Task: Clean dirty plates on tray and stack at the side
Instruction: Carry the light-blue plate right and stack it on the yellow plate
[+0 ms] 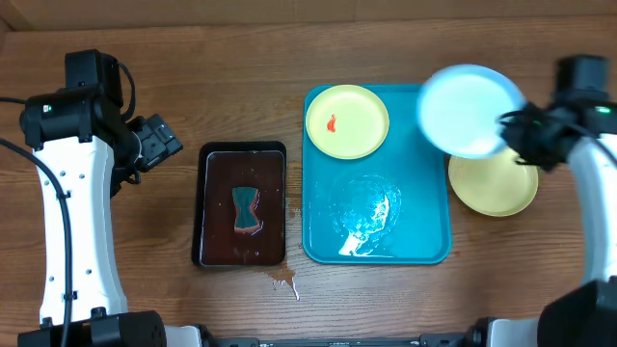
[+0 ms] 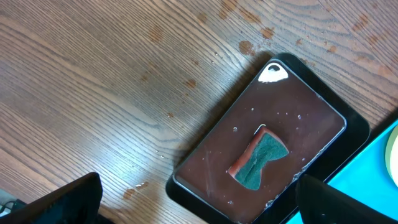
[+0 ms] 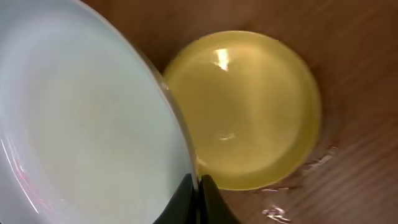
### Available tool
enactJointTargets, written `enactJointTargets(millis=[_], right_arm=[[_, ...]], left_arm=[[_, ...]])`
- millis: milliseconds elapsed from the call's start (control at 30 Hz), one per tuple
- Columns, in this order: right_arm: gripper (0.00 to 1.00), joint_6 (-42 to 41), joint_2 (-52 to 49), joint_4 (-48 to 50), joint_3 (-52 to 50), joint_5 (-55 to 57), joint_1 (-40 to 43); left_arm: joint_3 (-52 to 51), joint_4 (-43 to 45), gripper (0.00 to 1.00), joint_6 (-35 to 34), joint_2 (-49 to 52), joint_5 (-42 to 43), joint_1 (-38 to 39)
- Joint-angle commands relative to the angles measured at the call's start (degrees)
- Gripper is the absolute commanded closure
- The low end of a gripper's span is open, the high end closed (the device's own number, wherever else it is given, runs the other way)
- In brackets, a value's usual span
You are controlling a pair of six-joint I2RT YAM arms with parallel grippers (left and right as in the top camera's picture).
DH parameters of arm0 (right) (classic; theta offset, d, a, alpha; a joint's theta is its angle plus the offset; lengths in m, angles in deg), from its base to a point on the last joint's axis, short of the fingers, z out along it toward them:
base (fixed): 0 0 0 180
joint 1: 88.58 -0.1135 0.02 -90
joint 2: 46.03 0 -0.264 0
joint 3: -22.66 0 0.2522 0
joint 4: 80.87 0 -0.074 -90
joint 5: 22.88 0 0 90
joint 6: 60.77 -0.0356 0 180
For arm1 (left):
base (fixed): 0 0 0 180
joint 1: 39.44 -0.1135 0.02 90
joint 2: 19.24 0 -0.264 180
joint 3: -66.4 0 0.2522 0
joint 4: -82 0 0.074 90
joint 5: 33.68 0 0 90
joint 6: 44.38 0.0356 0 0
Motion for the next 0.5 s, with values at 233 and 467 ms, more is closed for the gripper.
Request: enactJointTargets(millis=[233, 467], right_arm=[[0.96, 1.66, -3.48, 4.70, -15.23, 0.11, 14.36], [0.60, 1.86, -2.89, 7.52, -17.53, -2.12, 14.49]], left_arm=[[0.81, 0.07, 0.00, 1.09, -0.44, -0.28, 0.00], [0.81, 0.07, 0.00, 1.09, -0.44, -0.28, 0.00]])
